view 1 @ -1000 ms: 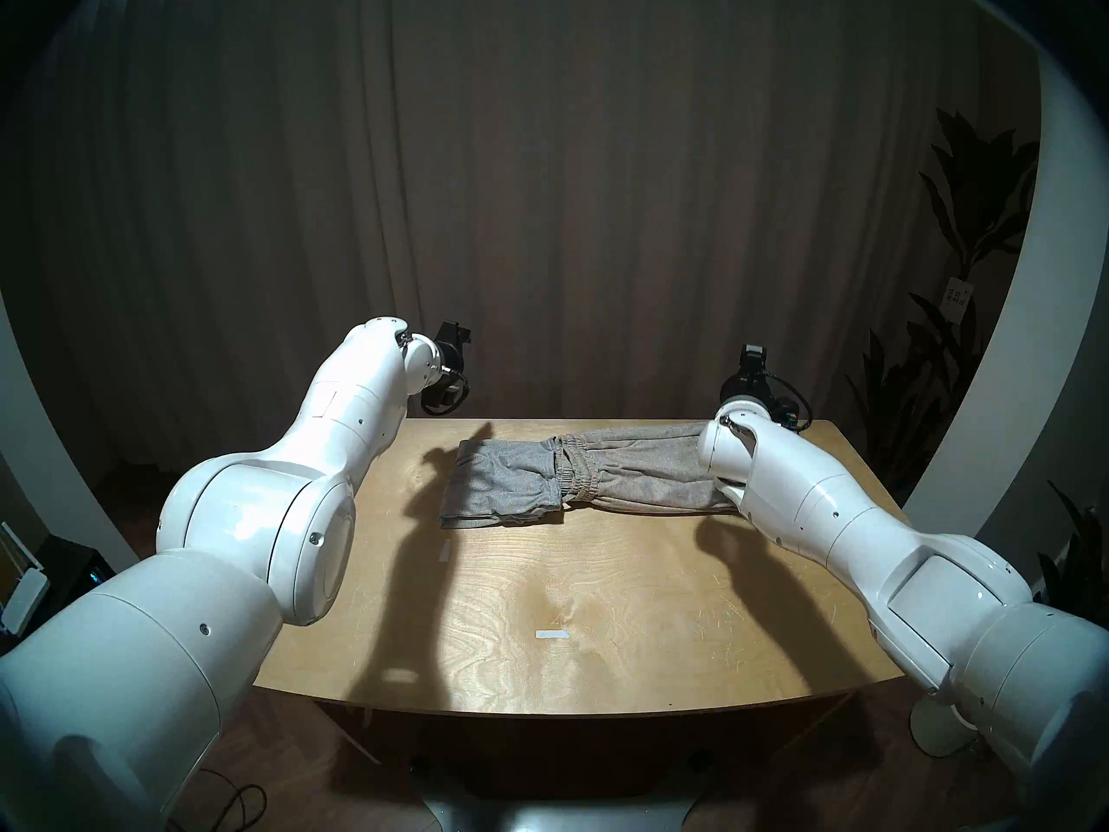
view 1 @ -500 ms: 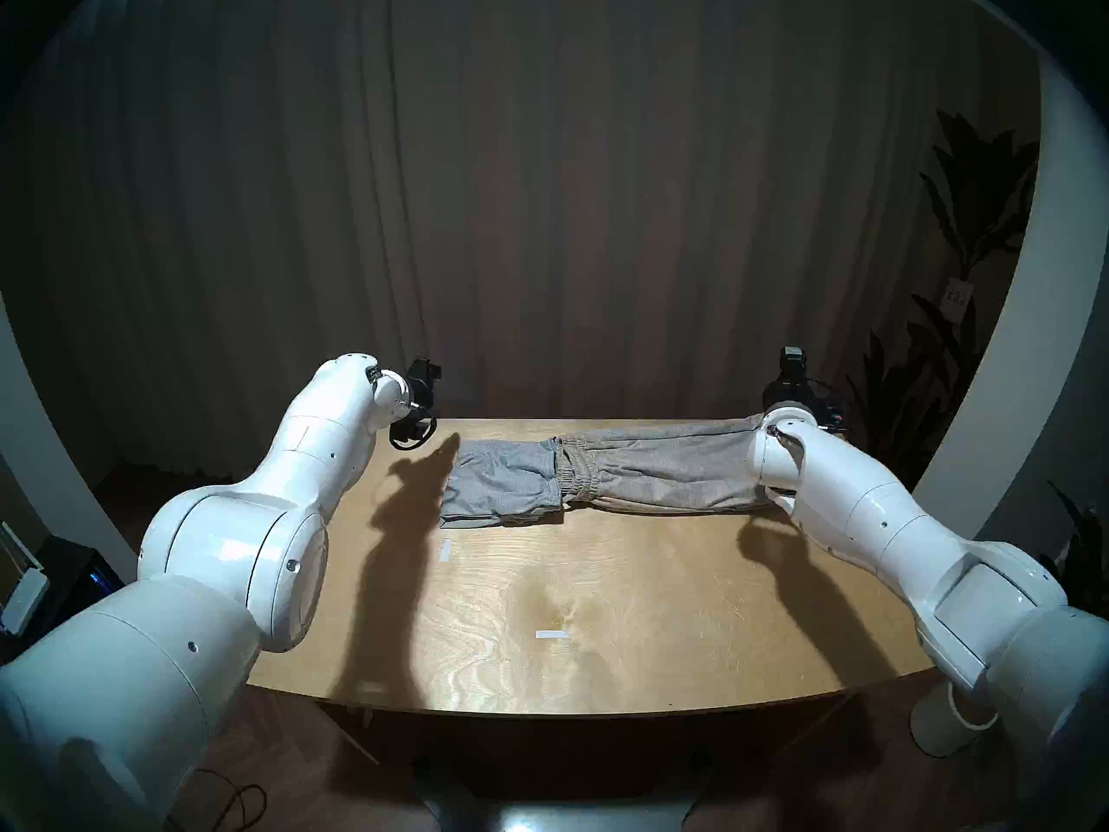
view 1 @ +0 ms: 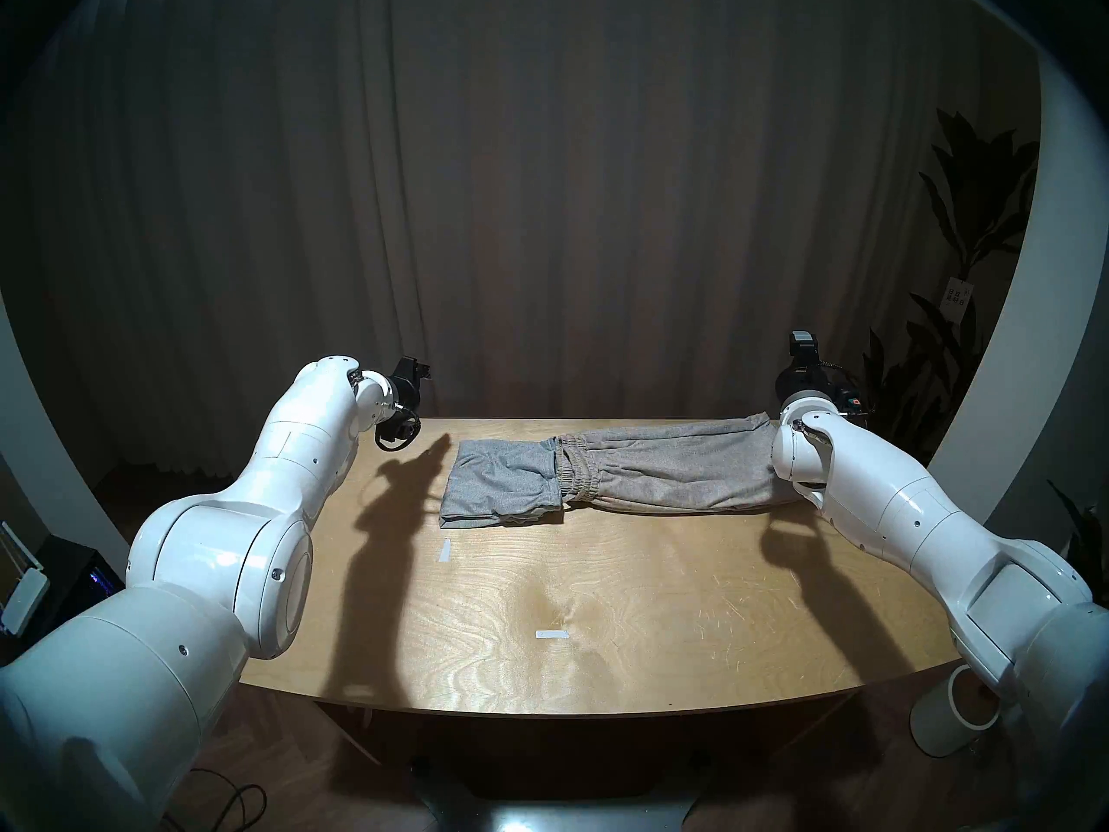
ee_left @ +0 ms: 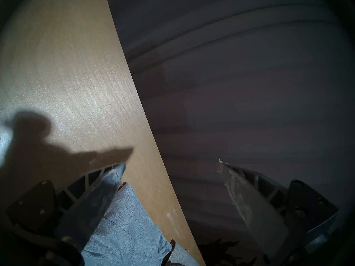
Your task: Fold pants twice and stack them
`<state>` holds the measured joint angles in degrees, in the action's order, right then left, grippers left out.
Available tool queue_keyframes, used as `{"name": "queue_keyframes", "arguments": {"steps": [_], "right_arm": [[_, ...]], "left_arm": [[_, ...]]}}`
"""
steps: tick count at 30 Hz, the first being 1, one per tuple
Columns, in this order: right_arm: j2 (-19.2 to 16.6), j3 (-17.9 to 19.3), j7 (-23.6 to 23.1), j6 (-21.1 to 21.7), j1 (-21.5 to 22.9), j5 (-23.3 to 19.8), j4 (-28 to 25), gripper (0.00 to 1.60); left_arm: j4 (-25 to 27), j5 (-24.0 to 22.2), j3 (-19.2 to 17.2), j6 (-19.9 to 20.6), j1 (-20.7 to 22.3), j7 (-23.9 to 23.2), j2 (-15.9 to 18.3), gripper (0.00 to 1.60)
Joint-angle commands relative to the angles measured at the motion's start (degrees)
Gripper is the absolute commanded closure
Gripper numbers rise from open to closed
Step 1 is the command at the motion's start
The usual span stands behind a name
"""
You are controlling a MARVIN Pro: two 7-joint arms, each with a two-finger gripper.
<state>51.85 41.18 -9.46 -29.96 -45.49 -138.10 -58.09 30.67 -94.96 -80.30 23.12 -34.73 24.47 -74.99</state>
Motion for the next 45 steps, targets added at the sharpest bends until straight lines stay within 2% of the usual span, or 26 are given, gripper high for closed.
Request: {"name": "queue_keyframes", "arguments": {"steps": [1,17,30,45], "right_arm": [[-3.1,-1.1,0.8,2.7,-1.3,0.4,-3.1,0.00],[-9.2,-4.3,3.9,8.3,-3.5,1.3,-8.3,0.00],[-14.0,-5.1,6.1,12.9,-4.5,1.5,-12.4,0.00],[-19.4,-6.9,8.8,18.9,-8.5,0.9,-17.8,0.00]], "left_arm": [[3.1,-1.1,-1.2,1.4,1.2,-2.3,1.1,0.00],[5.7,-4.6,-3.8,7.3,-1.7,-4.4,3.1,0.00],[7.2,-6.7,-5.4,11.5,-4.2,-5.4,4.4,0.00],[9.7,-9.3,-7.7,15.3,-7.2,-6.9,5.7,0.00]]}}
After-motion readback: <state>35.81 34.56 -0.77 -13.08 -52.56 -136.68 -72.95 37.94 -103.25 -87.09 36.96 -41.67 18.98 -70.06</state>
